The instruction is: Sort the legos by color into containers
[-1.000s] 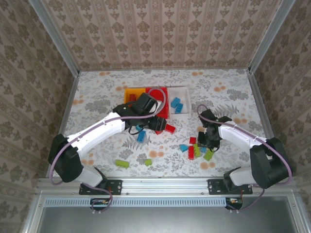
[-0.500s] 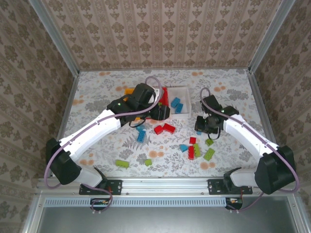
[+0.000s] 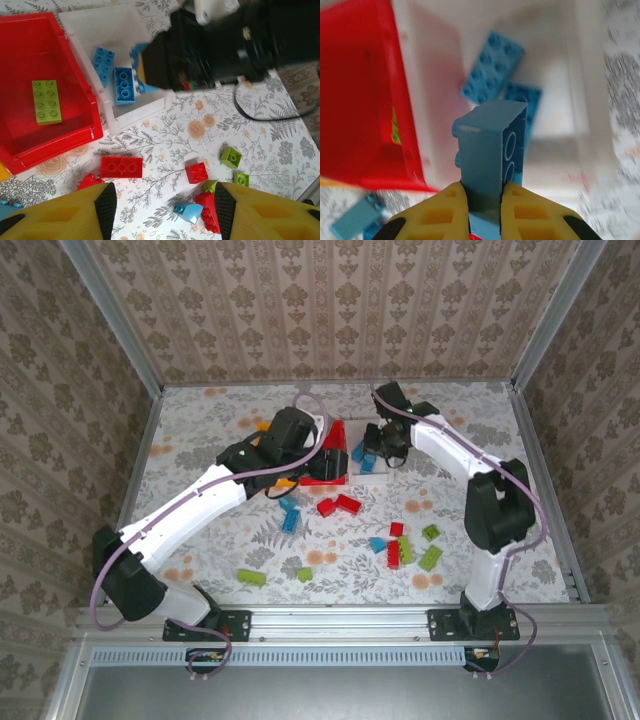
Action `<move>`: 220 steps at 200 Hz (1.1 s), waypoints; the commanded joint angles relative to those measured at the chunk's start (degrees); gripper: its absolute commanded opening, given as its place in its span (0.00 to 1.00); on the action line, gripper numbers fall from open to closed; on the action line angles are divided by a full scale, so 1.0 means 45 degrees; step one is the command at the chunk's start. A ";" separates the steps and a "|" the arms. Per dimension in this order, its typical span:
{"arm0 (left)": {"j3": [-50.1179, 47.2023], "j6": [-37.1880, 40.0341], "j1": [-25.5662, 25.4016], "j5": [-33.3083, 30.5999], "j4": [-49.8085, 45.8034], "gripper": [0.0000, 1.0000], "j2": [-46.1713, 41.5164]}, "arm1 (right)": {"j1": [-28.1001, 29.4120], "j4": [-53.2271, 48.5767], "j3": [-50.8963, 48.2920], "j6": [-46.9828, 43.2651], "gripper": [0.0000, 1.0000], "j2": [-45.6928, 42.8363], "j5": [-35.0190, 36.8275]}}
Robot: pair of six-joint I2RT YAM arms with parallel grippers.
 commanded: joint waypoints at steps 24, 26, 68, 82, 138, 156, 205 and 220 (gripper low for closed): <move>-0.0458 -0.0440 0.0085 -0.0512 0.0149 0.57 -0.0784 | -0.0138 -0.2060 0.3557 -0.0563 0.11 0.2591 0.2312; -0.0472 -0.0438 0.0084 -0.0521 0.0136 0.57 -0.0802 | -0.0138 -0.2151 0.3687 -0.0600 0.11 0.2697 0.2382; -0.0789 -0.0458 0.0098 -0.0955 -0.0254 0.57 -0.1197 | -0.0138 -0.3503 0.5802 -0.1256 0.32 0.4196 0.3199; -0.0990 -0.0482 0.0122 -0.1095 -0.0519 0.57 -0.1329 | -0.0123 -0.3435 0.5870 -0.1362 0.41 0.4137 0.3076; -0.2446 -0.0754 0.0802 -0.0802 -0.1548 0.60 -0.1683 | 0.0451 -0.3210 0.5780 -0.1670 0.49 0.2712 0.2679; -0.2733 -0.0997 0.0973 -0.0312 -0.1646 0.62 -0.1226 | 0.0783 -0.2381 0.4604 -0.1922 0.51 0.1462 0.2460; -0.1403 -0.0497 0.0711 0.0485 -0.1740 0.64 0.1606 | 0.1345 0.4022 -0.3758 -0.2687 0.65 -0.4225 -0.1486; -0.0873 0.1430 0.0465 0.0332 -0.1974 0.65 0.2322 | 0.1346 0.4846 -0.5800 -0.2524 0.69 -0.5695 -0.2134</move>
